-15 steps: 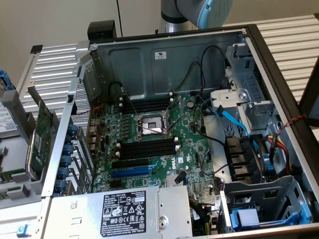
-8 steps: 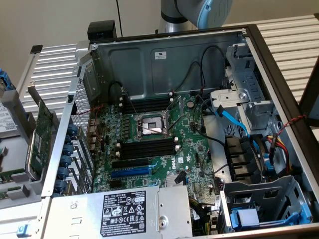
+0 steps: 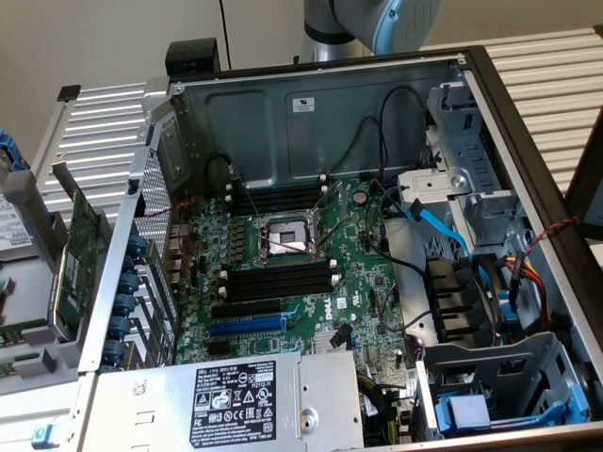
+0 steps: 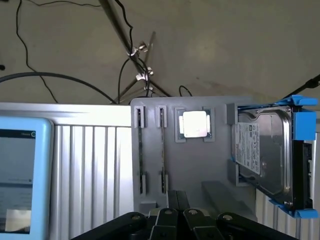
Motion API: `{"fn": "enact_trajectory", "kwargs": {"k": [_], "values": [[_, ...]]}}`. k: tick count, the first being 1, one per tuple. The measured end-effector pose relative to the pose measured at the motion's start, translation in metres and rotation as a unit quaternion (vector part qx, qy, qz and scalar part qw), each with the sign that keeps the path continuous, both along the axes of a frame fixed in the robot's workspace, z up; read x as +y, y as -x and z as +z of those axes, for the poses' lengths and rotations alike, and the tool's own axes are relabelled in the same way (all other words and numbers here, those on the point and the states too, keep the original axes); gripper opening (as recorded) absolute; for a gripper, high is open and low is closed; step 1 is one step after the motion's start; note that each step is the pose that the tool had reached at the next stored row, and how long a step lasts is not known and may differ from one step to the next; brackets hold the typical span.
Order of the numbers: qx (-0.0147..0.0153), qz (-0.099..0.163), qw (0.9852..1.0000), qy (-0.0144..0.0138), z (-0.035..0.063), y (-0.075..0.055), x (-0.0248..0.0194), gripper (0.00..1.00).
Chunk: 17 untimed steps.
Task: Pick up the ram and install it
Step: 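Pick up the ram and move it above insertion slot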
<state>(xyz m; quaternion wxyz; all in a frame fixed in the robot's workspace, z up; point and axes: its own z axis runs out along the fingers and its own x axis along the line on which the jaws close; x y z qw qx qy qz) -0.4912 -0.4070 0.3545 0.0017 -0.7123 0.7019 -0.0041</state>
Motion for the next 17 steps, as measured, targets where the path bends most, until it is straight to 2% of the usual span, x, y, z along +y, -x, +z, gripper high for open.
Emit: {"fn": "enact_trajectory", "kwargs": {"k": [1, 5, 7, 8, 17], "values": [[0.0, 0.0, 1.0, 0.0, -0.0007, 0.0, 0.0, 0.12], [-0.0001, 0.002, 1.0, 0.0, -0.0042, 0.0, 0.0, 0.36], [0.0, 0.003, 1.0, 0.0, -0.0075, 0.0, 0.0, 0.36], [0.0, 0.004, 1.0, 0.0, -0.0093, 0.0, 0.0, 0.42], [0.0, 0.004, 1.0, 0.0, -0.0251, 0.005, -0.0009, 0.42]]}}
